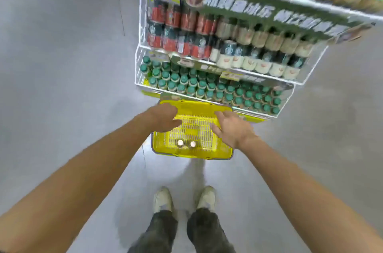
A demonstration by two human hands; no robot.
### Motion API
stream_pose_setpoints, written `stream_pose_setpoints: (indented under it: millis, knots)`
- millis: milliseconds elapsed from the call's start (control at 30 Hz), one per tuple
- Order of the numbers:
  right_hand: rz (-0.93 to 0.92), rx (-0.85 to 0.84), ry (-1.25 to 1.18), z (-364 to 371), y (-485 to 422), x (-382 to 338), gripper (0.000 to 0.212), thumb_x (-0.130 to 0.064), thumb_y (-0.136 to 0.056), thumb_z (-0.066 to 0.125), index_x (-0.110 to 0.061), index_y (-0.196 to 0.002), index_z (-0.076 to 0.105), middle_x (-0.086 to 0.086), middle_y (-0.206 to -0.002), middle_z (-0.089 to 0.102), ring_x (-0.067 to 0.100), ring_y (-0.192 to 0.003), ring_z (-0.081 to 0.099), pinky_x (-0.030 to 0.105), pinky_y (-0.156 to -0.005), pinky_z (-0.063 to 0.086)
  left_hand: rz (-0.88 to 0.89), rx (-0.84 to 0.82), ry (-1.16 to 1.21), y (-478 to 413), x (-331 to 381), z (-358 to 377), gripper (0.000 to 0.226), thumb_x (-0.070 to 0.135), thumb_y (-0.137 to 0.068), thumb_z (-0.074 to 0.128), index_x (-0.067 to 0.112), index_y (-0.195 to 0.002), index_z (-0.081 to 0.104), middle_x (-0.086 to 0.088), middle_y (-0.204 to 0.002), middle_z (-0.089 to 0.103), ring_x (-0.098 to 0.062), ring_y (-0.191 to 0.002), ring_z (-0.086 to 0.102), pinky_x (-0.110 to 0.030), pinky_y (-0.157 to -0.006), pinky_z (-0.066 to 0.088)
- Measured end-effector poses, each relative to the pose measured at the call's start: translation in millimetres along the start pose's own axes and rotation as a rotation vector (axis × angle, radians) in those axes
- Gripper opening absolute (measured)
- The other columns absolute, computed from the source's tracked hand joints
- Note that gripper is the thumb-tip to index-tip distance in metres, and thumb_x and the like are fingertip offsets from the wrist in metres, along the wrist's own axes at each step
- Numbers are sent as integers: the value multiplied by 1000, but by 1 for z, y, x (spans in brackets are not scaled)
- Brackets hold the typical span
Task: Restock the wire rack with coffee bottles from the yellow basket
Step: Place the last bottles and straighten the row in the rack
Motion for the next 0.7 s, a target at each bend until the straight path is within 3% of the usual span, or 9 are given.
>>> stream_pose_setpoints:
  millis: [167, 300, 433, 533, 700]
  knots:
    - [-6, -119, -5, 216, -88, 16, 55, -53, -107, 41, -17, -149, 46, 13, -144, 53, 36, -137, 48, 47, -104, 50, -44, -77, 84, -111, -60, 194, 50, 47, -103, 53, 0, -118, 63, -23, -123, 65, -38, -122, 59, -44, -99, 47]
    - [-58, -131, -10, 321, -151, 26, 63, -58, -104, 44, -18, -153, 43, 12, -145, 53, 34, -139, 48, 46, -104, 50, 4, -62, 61, -179, -87, 287, 52, 48, -99, 60, 3, -125, 62, -20, -128, 64, -37, -124, 58, -45, -101, 47]
    - [-186, -97, -19, 367, -194, 34, 67, -61, -95, 59, -22, -148, 49, 9, -145, 57, 33, -138, 50, 44, -106, 50, 73, 7, 75, -226, -87, 327, 48, 33, -90, 73, 8, -129, 61, -15, -132, 66, -34, -124, 59, -41, -100, 47]
    - [-281, -53, -6, 376, -214, 35, 60, -59, -93, 66, -28, -143, 55, 4, -141, 62, 30, -134, 54, 44, -103, 52, 97, 82, 108, -249, -83, 335, 46, 31, -92, 71, 12, -132, 63, -12, -134, 68, -34, -127, 60, -43, -102, 48]
    - [-352, 40, -200, 364, -229, 38, 42, -51, -93, 72, -23, -124, 70, 1, -122, 71, 26, -116, 66, 40, -91, 53, 98, 234, 270, -262, -94, 316, 26, 27, -86, 76, 14, -108, 75, -9, -109, 77, -30, -107, 68, -34, -82, 47]
Point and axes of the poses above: each hand's wrist, its own y-axis away from the middle knuckle, its own z-axis out of the palm, x = y × z, the point moved 6 cm from there along -y, towards the middle knuckle
